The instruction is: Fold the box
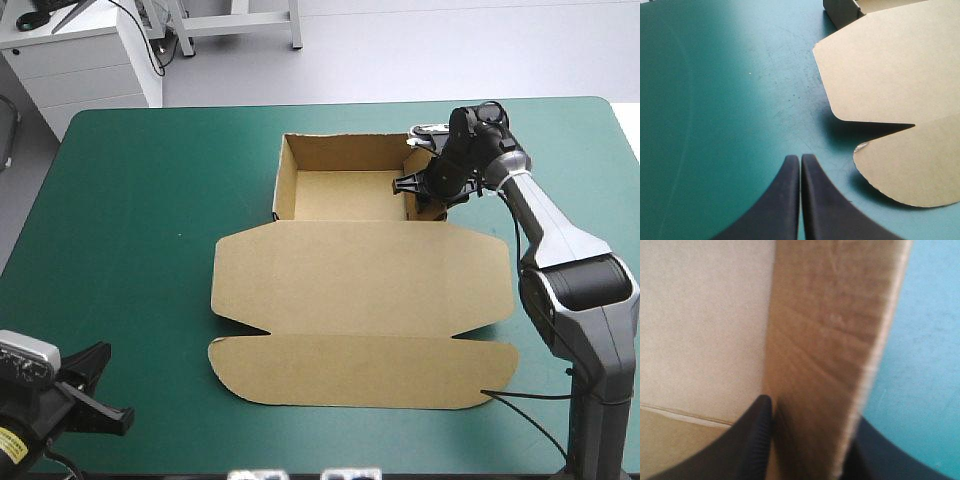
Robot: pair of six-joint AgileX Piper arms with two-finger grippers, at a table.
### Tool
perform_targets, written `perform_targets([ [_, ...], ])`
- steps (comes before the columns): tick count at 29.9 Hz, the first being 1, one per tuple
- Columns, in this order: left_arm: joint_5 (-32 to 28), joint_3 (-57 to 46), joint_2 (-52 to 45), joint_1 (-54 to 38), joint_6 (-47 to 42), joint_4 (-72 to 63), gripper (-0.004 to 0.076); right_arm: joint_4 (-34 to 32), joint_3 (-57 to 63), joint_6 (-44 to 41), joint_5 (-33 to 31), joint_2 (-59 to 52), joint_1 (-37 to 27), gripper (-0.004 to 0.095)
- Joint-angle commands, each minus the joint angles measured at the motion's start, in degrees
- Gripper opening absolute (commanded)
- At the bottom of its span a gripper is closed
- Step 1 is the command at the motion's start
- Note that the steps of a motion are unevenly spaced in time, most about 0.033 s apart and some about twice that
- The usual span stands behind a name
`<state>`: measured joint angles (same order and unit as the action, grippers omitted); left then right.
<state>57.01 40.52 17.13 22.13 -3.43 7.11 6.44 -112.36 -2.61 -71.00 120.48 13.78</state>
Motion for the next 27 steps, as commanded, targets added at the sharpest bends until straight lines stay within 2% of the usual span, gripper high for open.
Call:
perform_targets([
  [1,-5.14,-1.76,-2.64,0.24,-0.36,-0.53,-0.0008,-0.05,-1.61,0.16,-0.43,-3.46,-0.01,-0.0023],
  [7,-4.90,-5.06,-5.73,0.24,-0.36,-0.94,-0.0008,1.92,-7.00,-0.53,-0.43,-4.22,-0.57,-0.0008],
  [12,-5.33,-5.47,-5.73,0.24,-0.36,-1.40,-0.0008,0.66,-15.90,1.67,-0.43,-7.98,-4.50,-0.0019],
  [16,-7.99,-5.47,-5.73,0.24,-0.36,-2.14,-0.0008,-1.78,-20.28,1.81,-0.43,-13.12,-12.64,-0.0019],
  [21,-8.35,-5.47,-5.62,0.24,-0.50,-3.50,-0.0008,-1.89,-20.44,3.79,-0.43,-16.62,-25.13,-0.0019],
  [27,-7.95,-5.55,-5.62,0.24,-0.50,-3.82,-0.0008,-1.43,-13.70,6.03,-0.43,-16.39,-36.72,-0.0019],
])
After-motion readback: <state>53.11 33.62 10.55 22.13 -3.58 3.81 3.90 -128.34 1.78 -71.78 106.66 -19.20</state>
